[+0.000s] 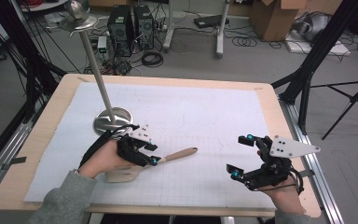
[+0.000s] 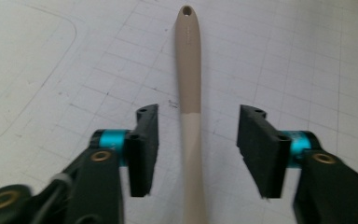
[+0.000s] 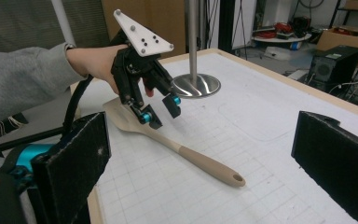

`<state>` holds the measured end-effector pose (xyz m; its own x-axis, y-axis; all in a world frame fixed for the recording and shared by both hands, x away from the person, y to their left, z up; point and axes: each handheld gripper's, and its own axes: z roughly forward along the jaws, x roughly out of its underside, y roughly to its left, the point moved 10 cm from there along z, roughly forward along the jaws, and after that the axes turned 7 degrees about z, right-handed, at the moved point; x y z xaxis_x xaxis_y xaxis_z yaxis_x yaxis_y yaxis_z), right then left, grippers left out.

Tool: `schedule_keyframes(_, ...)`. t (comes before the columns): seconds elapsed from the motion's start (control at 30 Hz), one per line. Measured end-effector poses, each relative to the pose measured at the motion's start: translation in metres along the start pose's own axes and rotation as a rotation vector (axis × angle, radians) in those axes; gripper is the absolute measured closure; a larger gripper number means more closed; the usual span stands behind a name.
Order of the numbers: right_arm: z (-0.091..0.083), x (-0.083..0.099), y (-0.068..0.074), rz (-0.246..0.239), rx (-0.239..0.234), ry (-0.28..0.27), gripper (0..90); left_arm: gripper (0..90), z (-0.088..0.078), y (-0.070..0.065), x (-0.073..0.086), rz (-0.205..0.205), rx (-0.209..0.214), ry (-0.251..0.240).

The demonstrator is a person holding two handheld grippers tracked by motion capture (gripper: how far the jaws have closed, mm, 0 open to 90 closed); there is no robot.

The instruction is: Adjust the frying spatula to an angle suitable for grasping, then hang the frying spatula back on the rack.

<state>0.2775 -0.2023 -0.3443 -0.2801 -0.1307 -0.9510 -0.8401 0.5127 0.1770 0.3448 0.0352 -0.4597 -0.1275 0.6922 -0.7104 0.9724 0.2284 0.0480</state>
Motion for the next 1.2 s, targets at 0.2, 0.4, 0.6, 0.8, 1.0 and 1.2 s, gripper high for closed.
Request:
schedule_keyframes(0.2, 0.001, 0.001, 0.000, 0.005, -0.003, 0.007, 3.3, 26.0, -0.001, -0.010, -0.003, 0.001, 0.064, -0.003)
schedule_keyframes(0.4, 0.000, 0.000, -0.001, -0.002, -0.004, 0.000, 3.4, 11.7, -0.009, -0.011, -0.011, 0.019, 0.052, -0.058)
schedule_keyframes(0.6, 0.001, -0.001, 0.000, -0.002, -0.011, 0.002, 3.4, 11.5, -0.014, -0.008, -0.009, 0.018, 0.040, -0.064)
schedule_keyframes(0.8, 0.005, -0.001, 0.000, 0.003, -0.018, 0.009, 3.4, 11.7, -0.013, -0.005, 0.000, 0.014, 0.022, -0.032)
schedule_keyframes(1.0, 0.006, -0.001, 0.000, 0.002, -0.023, 0.012, 3.4, 9.1, -0.013, -0.005, -0.001, 0.019, 0.008, -0.033)
schedule_keyframes(1.2, 0.006, 0.000, 0.000, 0.002, -0.026, 0.015, 3.4, 8.7, -0.010, -0.005, 0.003, 0.012, 0.004, -0.010)
